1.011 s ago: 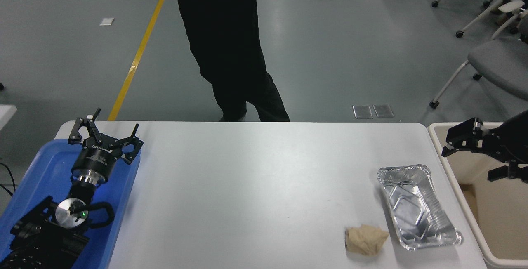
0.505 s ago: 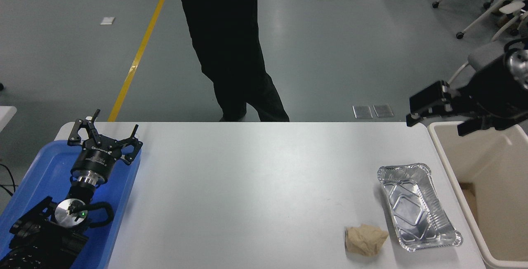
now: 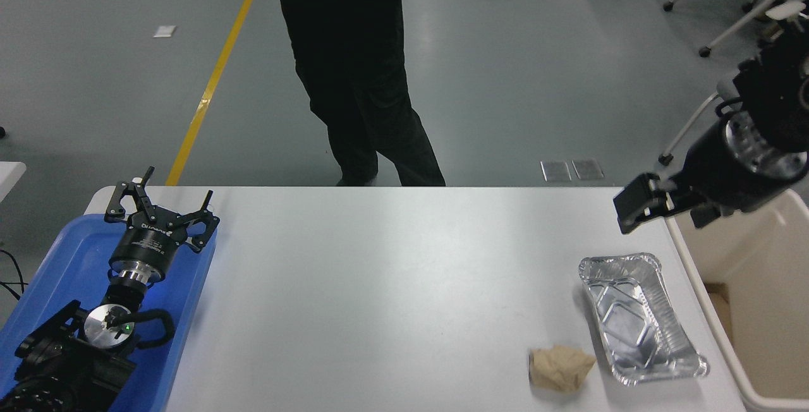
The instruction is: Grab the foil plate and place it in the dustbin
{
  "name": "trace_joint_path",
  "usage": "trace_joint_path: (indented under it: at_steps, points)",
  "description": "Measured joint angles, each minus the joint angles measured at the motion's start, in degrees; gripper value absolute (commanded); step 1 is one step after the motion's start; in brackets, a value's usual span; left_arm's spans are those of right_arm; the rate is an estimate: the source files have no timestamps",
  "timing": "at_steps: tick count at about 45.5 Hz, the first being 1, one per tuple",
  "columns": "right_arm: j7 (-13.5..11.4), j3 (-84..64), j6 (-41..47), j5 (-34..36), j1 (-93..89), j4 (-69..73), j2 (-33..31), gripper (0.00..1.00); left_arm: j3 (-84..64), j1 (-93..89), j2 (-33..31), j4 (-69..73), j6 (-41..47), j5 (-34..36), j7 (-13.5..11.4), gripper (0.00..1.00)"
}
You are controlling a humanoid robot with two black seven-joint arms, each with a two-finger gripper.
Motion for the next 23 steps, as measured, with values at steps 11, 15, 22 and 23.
trace_joint_path:
  at_steps: [11,15,22,23]
  points:
    - [0.0,0.6,-10.5,-7.6,-14.7,-4.8,0.1,0.95,0.0,0.0,0.0,0.0,0.0,0.0,0.0,0.99]
    - [0.0,1.8,-12.8,-9.5,-19.8,-6.9,0.1,0.95,0.0,0.1,0.0,0.0,0.0,-0.1,0.0,0.99]
    - [0.0,4.0,-15.9,-11.9,-29.1,-12.5,0.3,0.95,-0.1,0.1,0.0,0.0,0.0,-0.1,-0.1,0.99]
    - [0.0,4.4,-16.3,-12.3,-30.6,-13.6,0.3,0.95,-0.1,0.1,0.0,0.0,0.0,-0.1,-0.1,0.99]
